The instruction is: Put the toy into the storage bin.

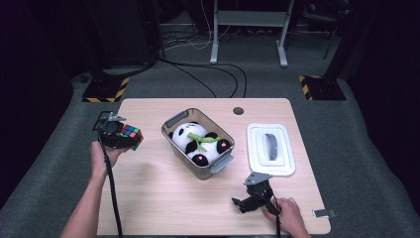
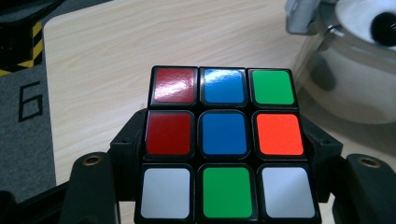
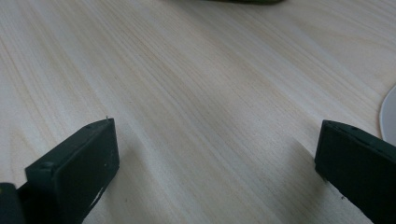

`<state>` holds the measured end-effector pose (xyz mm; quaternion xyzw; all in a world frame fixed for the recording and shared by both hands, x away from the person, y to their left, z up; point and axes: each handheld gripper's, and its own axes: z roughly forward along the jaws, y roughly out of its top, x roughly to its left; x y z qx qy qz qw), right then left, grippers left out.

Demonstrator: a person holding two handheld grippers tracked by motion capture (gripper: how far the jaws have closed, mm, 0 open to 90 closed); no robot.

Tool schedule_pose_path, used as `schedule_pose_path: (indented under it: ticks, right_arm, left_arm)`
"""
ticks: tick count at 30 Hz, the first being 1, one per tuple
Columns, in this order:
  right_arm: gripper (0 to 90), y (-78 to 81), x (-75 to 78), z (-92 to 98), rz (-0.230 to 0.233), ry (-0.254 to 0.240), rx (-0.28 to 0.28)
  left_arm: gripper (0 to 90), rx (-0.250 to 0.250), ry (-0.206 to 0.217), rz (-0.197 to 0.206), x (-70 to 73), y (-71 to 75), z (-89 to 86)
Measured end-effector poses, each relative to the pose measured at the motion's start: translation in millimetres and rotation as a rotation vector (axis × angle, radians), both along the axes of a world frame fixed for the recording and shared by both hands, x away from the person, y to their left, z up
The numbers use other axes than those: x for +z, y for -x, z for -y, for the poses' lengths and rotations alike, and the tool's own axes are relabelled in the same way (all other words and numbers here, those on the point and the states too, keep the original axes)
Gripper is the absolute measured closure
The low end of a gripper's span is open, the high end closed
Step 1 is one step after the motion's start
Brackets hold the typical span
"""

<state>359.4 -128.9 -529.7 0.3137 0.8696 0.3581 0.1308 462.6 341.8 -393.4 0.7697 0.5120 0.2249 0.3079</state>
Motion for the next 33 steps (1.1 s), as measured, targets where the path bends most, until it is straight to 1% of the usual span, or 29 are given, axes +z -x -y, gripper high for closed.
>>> schedule_pose_path:
  ticks: [1,2,4,5,8,9,14,15,16,17,19,21,23,24,26,27,29,30,31,33]
  right_arm:
    - [0.0,0.0,0.0,0.0,0.000,0.000,0.000]
    - [0.0,0.0,0.0,0.0,0.000,0.000,0.000]
    - [0.0,0.0,0.0,0.0,0.000,0.000,0.000]
    - [0.0,0.0,0.0,0.0,0.000,0.000,0.000]
    - [0.0,0.0,0.0,0.0,0.000,0.000,0.000]
    - [0.0,0.0,0.0,0.0,0.000,0.000,0.000]
    - [0.0,-0.7,-0.2,0.2,0.009,0.001,0.006]
    - [0.0,-0.7,-0.2,0.2,0.009,0.000,0.005]
    - [0.0,-0.7,-0.2,0.2,0.008,0.000,0.005]
    - [0.0,-0.7,-0.2,0.2,0.009,0.001,0.006]
    - [0.0,-0.7,-0.2,0.2,0.009,0.001,0.006]
    - [0.0,-0.7,-0.2,0.2,0.009,0.001,0.006]
    - [0.0,-0.7,-0.2,0.2,0.009,0.001,0.006]
    - [0.0,-0.7,-0.2,0.2,0.009,0.001,0.006]
    - [0.0,-0.7,-0.2,0.2,0.009,0.001,0.006]
    - [0.0,-0.6,-0.1,0.1,0.007,0.000,0.004]
    - [0.0,-0.6,-0.1,0.1,0.006,0.000,0.003]
    - [0.0,-0.5,-0.1,0.1,0.006,0.000,0.003]
    - [0.0,-0.6,-0.1,0.1,0.007,0.000,0.003]
    - [0.0,-0.6,-0.1,0.1,0.006,0.000,0.003]
  left_arm:
    - [34.2,-0.005,0.007,0.001,3.8,1.2,1.9]
    - [34.2,-0.010,0.010,0.008,4.8,1.7,3.2]
    - [34.2,-0.012,0.006,0.005,6.2,2.2,5.4]
    - [34.2,-0.026,0.003,0.002,8.0,2.5,7.0]
    - [34.2,-0.031,0.007,0.002,10.3,3.0,9.8]
    - [34.2,-0.032,0.004,0.009,12.4,3.3,11.6]
    - [34.2,-0.038,0.022,0.012,18.8,4.4,15.1]
    - [34.2,-0.047,0.016,0.018,22.0,4.9,17.7]
    - [34.2,-0.047,0.016,0.018,22.0,4.9,17.7]
    - [34.2,-0.056,0.023,0.015,24.9,5.2,20.1]
    - [34.2,-0.068,0.021,0.022,27.2,5.5,23.0]
    - [34.2,-0.081,0.034,0.015,29.4,5.5,25.6]
    - [34.2,-0.085,0.032,0.023,31.3,5.0,28.4]
    - [34.2,-0.091,0.043,0.019,32.5,5.4,29.9]
    - [34.2,-0.097,0.042,0.018,33.7,5.6,31.2]
    - [34.2,-0.117,0.029,0.022,36.6,7.0,36.0]
    - [34.2,-0.123,0.026,0.024,38.9,8.0,41.1]
    - [34.2,-0.129,0.028,0.029,40.1,8.2,43.6]
    - [34.2,-0.141,0.026,0.022,42.1,8.3,45.8]
    - [34.2,-0.156,0.028,0.030,44.7,8.2,52.6]
